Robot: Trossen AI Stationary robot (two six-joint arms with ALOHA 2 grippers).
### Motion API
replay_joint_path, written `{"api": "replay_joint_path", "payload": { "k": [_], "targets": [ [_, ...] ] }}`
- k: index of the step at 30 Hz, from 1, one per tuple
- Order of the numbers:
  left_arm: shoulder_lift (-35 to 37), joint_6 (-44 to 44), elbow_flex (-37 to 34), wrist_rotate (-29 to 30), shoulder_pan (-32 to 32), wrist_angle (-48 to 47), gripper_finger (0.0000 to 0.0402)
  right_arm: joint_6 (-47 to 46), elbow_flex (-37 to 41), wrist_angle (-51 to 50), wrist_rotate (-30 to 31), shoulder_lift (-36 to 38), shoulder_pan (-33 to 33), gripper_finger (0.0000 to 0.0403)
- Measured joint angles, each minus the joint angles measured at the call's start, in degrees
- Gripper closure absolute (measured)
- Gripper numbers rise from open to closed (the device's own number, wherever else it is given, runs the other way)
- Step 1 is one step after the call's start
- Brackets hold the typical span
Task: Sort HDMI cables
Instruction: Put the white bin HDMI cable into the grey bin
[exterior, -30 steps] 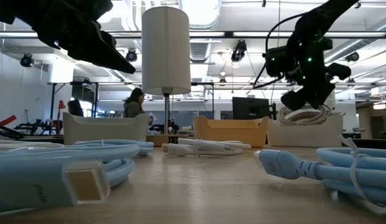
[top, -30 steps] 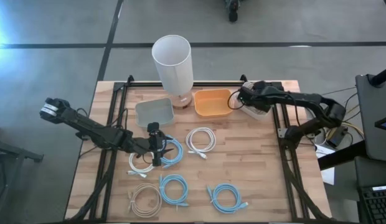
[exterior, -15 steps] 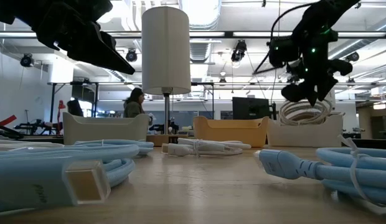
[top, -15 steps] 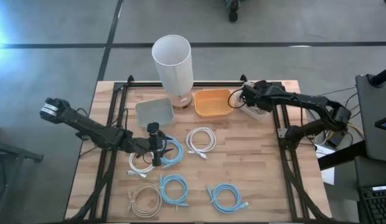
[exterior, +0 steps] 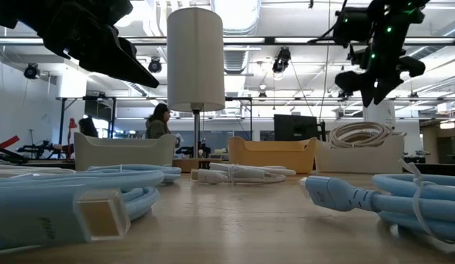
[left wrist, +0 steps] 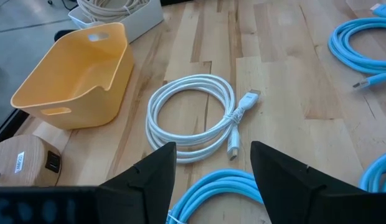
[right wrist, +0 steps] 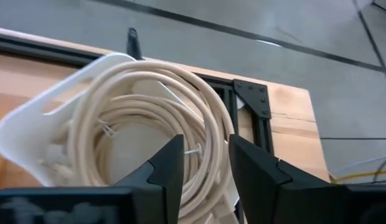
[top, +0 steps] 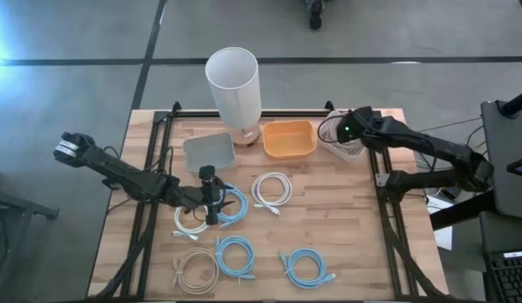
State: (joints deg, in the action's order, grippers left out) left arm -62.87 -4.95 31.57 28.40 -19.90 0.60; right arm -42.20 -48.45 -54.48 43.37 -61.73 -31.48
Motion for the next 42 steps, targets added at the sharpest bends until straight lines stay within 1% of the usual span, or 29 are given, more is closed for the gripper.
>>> {"api": "replay_joint_path", "payload": {
  "k": [5, 9, 14, 18, 22, 24, 28, 30, 34, 39, 42],
  "targets": [
    [0.0, -1.0, 0.0, 0.0, 0.0, 0.0, 0.0188, -0.9, 0.0, 1.4, -1.2, 1.3, 3.2, 0.0288],
    [0.0, -2.3, 0.0, 0.0, 0.0, 0.0, 0.0188, 0.3, 0.0, 5.6, -5.5, 0.4, 7.1, 0.0294],
    [0.0, -3.6, 0.0, -0.4, 0.0, 0.0, 0.0188, 5.8, 0.0, 13.8, -8.6, -2.9, 13.9, 0.0302],
    [0.0, -5.7, 0.0, -1.1, 0.0, -0.8, 0.0188, 10.8, 0.0, 20.9, -11.5, -6.5, 19.1, 0.0301],
    [0.0, -8.7, 0.0, -5.6, 0.0, -3.2, 0.0188, 12.7, 0.0, 25.4, -15.1, -10.4, 22.7, 0.0302],
    [0.0, -11.1, 0.0, -7.0, 0.0, -4.6, 0.0188, 12.7, 0.1, 26.0, -17.6, -12.4, 23.5, 0.0304],
    [0.0, -17.5, 0.2, -9.0, 0.0, -8.9, 0.0188, 12.7, 0.1, 26.8, -24.6, -16.2, 23.8, 0.0307],
    [0.0, -21.2, 0.7, -10.8, 0.0, -11.6, 0.0188, 12.7, 0.1, 26.9, -26.7, -18.1, 23.8, 0.0307],
    [0.1, -29.0, 2.4, -15.0, 0.0, -18.2, 0.0188, 12.7, 0.1, 27.1, -27.2, -21.6, 23.8, 0.0307],
    [0.1, -35.9, 3.6, -19.5, -0.2, -26.0, 0.0188, 13.3, 0.1, 28.6, -28.3, -24.6, 23.7, 0.0307],
    [0.1, -42.4, 2.7, -23.0, -0.2, -27.4, 0.0188, 15.8, 0.1, 30.6, -30.1, -25.5, 23.8, 0.0307]
  ]
}}
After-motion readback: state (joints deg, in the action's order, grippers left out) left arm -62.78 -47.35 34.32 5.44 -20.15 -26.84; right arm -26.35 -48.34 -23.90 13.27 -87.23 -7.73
